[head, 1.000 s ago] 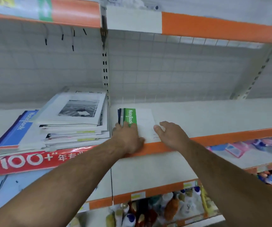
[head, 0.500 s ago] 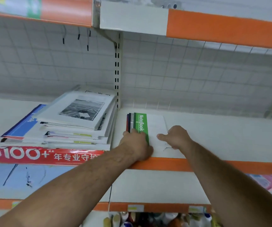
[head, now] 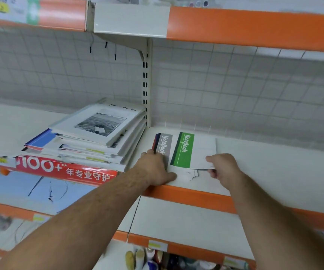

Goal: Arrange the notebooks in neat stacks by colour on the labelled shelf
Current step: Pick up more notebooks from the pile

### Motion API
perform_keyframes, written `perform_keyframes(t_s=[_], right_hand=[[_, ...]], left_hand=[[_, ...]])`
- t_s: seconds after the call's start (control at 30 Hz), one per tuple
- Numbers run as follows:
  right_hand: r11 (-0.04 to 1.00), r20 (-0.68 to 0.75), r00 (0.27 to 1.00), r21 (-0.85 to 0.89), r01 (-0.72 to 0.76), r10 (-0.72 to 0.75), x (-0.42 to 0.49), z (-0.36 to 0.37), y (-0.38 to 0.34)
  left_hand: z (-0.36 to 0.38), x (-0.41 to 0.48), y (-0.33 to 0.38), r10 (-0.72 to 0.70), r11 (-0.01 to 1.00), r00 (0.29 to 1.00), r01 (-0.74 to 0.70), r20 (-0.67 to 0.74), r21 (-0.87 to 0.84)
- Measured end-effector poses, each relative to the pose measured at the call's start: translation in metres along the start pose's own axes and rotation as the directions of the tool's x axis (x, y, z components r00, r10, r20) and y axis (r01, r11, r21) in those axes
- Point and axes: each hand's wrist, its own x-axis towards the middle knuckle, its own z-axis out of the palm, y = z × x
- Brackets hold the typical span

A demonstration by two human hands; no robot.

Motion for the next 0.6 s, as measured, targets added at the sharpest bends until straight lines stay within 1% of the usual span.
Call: perform_keyframes(t_s=[0.07,0.17,0.4,0.6], right_hand=[[0.998,0.004,0.999,-0.051,0.043,-0.043,0.0,0.002,0.001],[0.996,0.032,0.997,-0.051,0.072,-0.071,0.001,0.001,0.003],[0.994,0.117,0.988,-0.02,0.103,-0.1,0.002,-0.005,0.006],[0.995,0.141,0.985,0.016,0.1,-0.101,0.0,-0.009,0.007]], left_hand=[[0.002,0.0,-0.001,-0.018,1.0,1.0,0.018,0.002,-0.022],[0.003,-0.001,-0.001,-0.022,0.998,1.0,0.022,0.015,-0.058],[0.005,-0.002,0.007,-0.029,0.999,0.996,0.027,0.084,0.03],[0.004,-0.003,0.011,-0.05,0.998,0.993,0.046,0.105,0.034]])
